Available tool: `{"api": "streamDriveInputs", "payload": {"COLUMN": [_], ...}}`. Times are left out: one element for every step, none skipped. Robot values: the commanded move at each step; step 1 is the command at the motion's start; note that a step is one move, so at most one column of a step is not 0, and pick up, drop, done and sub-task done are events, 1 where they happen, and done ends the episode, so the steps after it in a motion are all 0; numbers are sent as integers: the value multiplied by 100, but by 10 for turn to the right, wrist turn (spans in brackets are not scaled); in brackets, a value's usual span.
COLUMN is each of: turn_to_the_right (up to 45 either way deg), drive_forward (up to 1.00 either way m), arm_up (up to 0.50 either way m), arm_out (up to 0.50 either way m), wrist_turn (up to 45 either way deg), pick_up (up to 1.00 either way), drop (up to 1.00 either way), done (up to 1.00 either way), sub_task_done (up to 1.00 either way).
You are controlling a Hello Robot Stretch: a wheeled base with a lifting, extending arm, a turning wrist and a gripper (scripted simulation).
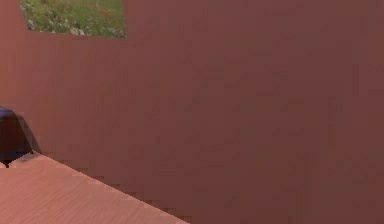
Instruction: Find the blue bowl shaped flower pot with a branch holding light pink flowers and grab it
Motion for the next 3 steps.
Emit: {"api": "streamDriveInputs", "payload": {"turn_to_the_right": [0,0,0], "drive_forward": [0,0,0], "arm_up": [0,0,0], "arm_out": [46,0,0], "wrist_turn": [0,450,450], "pick_up": [0,0,0], "drop": [0,0,0], "done": [0,0,0], "sub_task_done": [0,0,0]}}
